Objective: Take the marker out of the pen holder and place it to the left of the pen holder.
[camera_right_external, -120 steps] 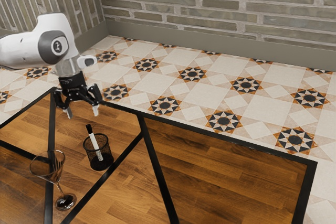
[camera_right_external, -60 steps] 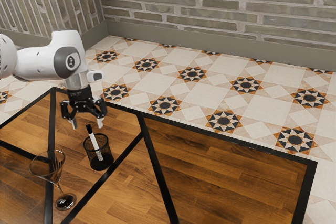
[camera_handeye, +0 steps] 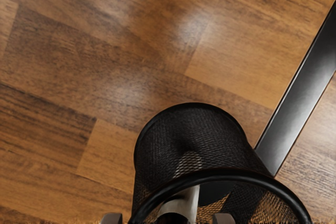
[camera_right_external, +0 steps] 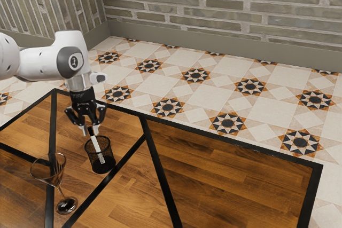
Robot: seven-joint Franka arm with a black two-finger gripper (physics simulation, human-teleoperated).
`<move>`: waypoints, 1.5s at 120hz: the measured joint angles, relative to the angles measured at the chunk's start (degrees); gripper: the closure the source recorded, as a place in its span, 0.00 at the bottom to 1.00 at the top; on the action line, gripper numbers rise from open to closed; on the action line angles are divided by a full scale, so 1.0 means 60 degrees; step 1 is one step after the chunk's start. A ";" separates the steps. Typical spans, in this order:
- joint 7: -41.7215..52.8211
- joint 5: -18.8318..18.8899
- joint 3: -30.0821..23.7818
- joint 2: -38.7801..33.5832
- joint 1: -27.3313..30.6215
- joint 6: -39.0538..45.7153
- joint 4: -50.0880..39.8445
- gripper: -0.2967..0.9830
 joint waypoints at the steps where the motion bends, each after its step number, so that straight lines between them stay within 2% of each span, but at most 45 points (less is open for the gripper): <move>1: 0.0001 0.0000 0.0000 0.0002 0.0001 -0.0009 0.0001 0.66; 16: 0.0008 -0.0001 -0.0020 -0.0023 -0.0008 -0.0111 0.0027 0.75; 32: 0.0001 0.0036 -0.0132 -0.0221 -0.0022 -0.0188 0.0065 0.79; 48: -0.0027 0.0203 -0.0385 -0.1292 -0.0043 -0.0673 0.0416 0.82; 68: -0.0040 0.1221 -0.0187 -0.1650 -0.0235 -0.2206 0.1697 0.83; 99: 0.0008 0.3076 0.0685 -0.0559 0.0049 -0.4278 0.2424 0.84; 115: 0.0043 0.3643 0.0772 0.0480 0.0017 -0.5160 0.2491 0.85; 137: 0.0119 0.3800 0.1047 0.2713 0.0021 -0.5979 0.3130 0.85; 164: 0.0190 0.3778 0.1037 0.3983 0.0034 -0.6458 0.3800 0.85; 180: 0.0271 0.3565 0.1028 0.4358 0.0139 -0.6588 0.4193 0.61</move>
